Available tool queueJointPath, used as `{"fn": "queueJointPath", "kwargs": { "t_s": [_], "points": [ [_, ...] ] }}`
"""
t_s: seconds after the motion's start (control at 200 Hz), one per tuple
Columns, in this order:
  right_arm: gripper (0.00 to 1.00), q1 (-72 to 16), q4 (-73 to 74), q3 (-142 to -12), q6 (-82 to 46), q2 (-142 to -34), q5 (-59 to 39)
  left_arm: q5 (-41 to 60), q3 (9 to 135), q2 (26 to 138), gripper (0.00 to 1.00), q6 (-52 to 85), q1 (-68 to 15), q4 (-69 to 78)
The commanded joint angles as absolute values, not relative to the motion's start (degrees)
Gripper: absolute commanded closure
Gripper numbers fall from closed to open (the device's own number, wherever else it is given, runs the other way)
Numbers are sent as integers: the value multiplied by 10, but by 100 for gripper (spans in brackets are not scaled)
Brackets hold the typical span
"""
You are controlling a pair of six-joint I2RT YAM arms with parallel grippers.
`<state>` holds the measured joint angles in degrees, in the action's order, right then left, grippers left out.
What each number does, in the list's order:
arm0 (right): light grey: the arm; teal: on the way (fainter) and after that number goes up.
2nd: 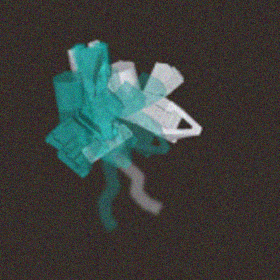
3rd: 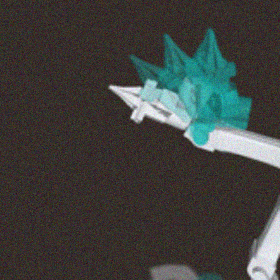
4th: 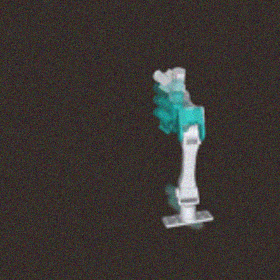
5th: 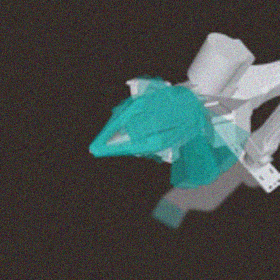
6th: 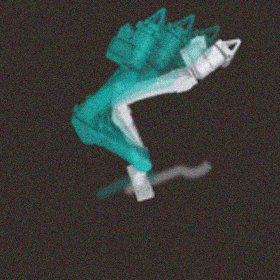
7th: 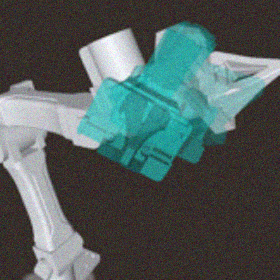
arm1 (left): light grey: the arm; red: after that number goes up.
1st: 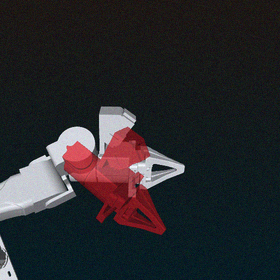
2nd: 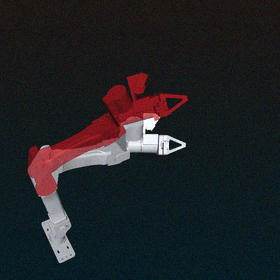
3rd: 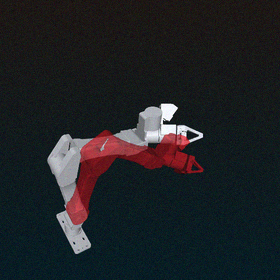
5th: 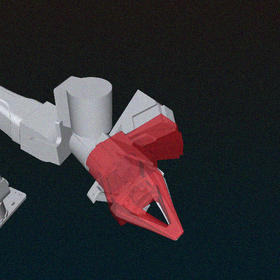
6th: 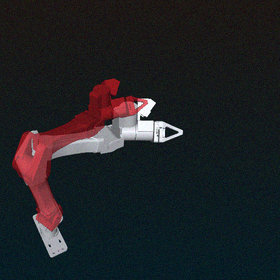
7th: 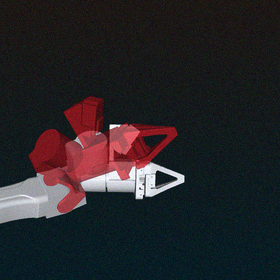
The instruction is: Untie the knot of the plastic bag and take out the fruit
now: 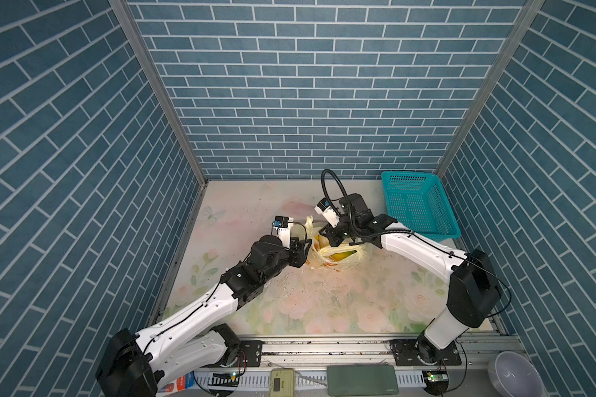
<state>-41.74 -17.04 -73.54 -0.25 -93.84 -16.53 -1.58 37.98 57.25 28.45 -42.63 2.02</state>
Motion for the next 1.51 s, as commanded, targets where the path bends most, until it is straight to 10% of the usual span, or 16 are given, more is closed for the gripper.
{"fn": "queueJointPath", "kwargs": {
  "t_s": [0.0,0.285,0.625,0.925,1.5],
  "points": [
    [100,-416,-123,-723,-26,-896,-141,-62,394,576,44,268,-428,-49],
    [100,-418,-144,-754,-33,-902,-146,-23,397,571,0,249,-428,8],
    [100,-428,-140,-753,-41,-901,-142,-101,470,627,0,258,-463,26],
    [100,-431,-130,-730,-45,-872,-126,-376,499,659,0,267,-469,-128],
    [100,-408,-125,-735,-41,-888,-134,-154,410,559,0,178,-360,-137]
  ]
}}
